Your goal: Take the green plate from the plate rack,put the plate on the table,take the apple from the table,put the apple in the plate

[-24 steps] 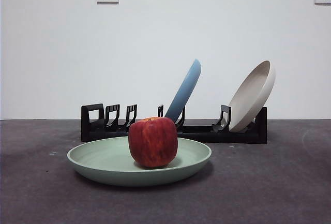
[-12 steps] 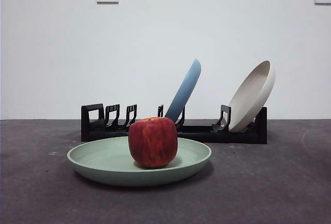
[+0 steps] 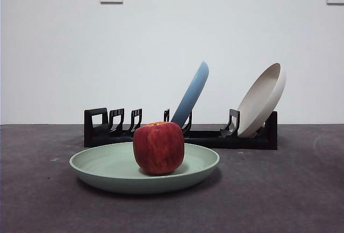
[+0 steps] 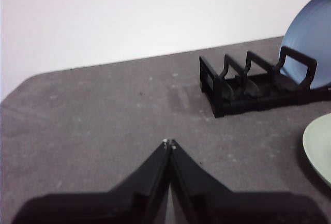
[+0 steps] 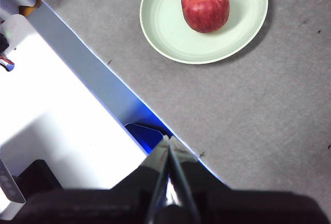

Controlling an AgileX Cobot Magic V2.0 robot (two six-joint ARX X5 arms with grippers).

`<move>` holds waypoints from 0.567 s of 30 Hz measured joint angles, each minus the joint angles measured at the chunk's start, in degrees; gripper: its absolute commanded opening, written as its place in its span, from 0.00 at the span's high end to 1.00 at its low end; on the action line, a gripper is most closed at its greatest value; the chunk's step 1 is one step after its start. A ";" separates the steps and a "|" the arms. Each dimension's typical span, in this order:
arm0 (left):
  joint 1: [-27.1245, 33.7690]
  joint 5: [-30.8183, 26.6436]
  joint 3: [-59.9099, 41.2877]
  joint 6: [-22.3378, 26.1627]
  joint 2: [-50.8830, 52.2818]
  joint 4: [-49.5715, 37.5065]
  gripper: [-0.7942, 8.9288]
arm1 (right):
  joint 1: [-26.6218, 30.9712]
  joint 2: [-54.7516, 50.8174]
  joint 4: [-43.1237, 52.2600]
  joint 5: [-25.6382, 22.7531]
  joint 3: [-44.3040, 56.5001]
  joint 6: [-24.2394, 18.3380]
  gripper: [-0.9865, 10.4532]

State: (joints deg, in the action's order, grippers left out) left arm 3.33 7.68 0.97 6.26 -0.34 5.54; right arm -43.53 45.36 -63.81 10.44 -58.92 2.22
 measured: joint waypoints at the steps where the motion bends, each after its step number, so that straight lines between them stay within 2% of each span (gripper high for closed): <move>1: 0.00 0.00 0.00 -0.31 0.00 0.66 0.92 | 0.00 -0.02 0.00 0.00 0.00 0.00 0.91; 6: 0.00 0.17 0.00 -2.19 -0.02 4.46 0.92 | 0.00 -0.02 0.00 0.00 0.00 0.00 0.91; 17: 0.00 0.15 0.00 -2.91 -0.02 4.52 0.92 | 0.00 -0.04 0.00 0.00 0.00 0.00 0.91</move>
State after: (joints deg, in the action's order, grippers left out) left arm 3.33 7.84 0.97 3.36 -0.36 10.07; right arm -43.53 45.32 -63.81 10.44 -58.92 2.22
